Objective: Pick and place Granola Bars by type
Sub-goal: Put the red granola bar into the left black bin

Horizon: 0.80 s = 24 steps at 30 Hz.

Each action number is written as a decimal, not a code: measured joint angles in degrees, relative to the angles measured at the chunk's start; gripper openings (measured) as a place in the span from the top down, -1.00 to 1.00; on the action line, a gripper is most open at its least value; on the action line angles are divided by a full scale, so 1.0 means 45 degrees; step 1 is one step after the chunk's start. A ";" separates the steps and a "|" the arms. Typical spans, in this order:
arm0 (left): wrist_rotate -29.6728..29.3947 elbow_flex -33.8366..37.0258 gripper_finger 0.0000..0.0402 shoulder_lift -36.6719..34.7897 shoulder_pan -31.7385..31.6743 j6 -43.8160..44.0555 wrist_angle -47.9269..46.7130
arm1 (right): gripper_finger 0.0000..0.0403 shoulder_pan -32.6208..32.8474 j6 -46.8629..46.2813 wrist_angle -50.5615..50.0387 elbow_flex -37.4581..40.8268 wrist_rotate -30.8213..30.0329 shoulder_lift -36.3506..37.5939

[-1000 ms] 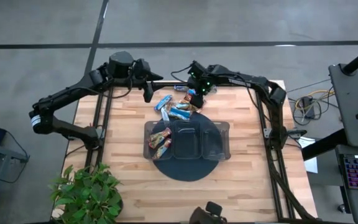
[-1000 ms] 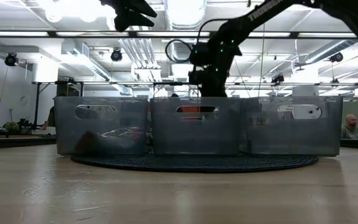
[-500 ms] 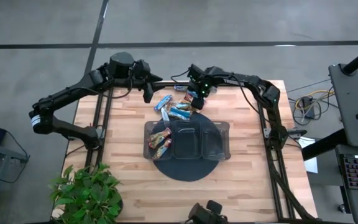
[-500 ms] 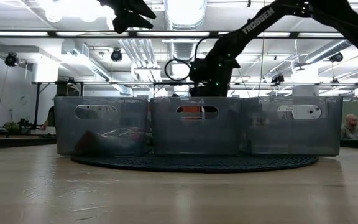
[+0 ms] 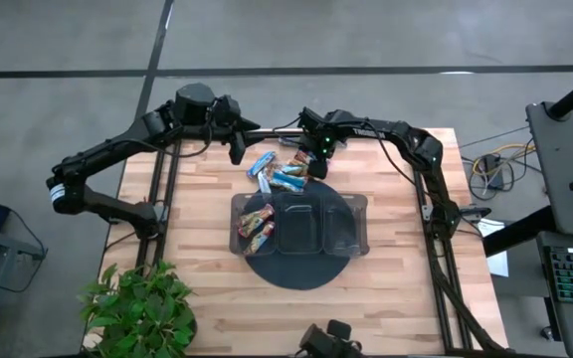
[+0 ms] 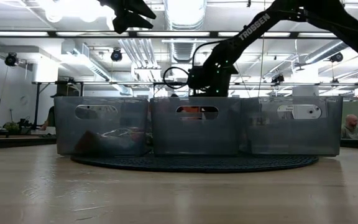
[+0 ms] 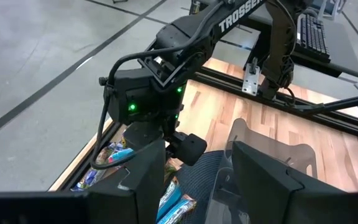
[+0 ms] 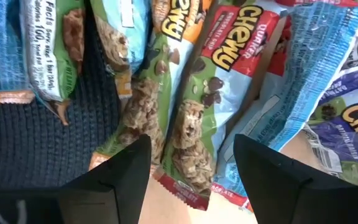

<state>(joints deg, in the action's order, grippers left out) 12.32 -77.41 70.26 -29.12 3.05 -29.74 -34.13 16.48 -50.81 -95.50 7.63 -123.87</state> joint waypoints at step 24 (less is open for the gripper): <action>-0.0112 0.0000 0.15 0.0000 0.0002 0.0048 0.0005 | 0.13 -0.0034 0.0482 0.0185 0.0525 -0.0012 -0.0026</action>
<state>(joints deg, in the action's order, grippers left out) 11.81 -77.41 70.26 -29.11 3.27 -29.71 -34.28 18.65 -49.98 -93.14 7.57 -123.98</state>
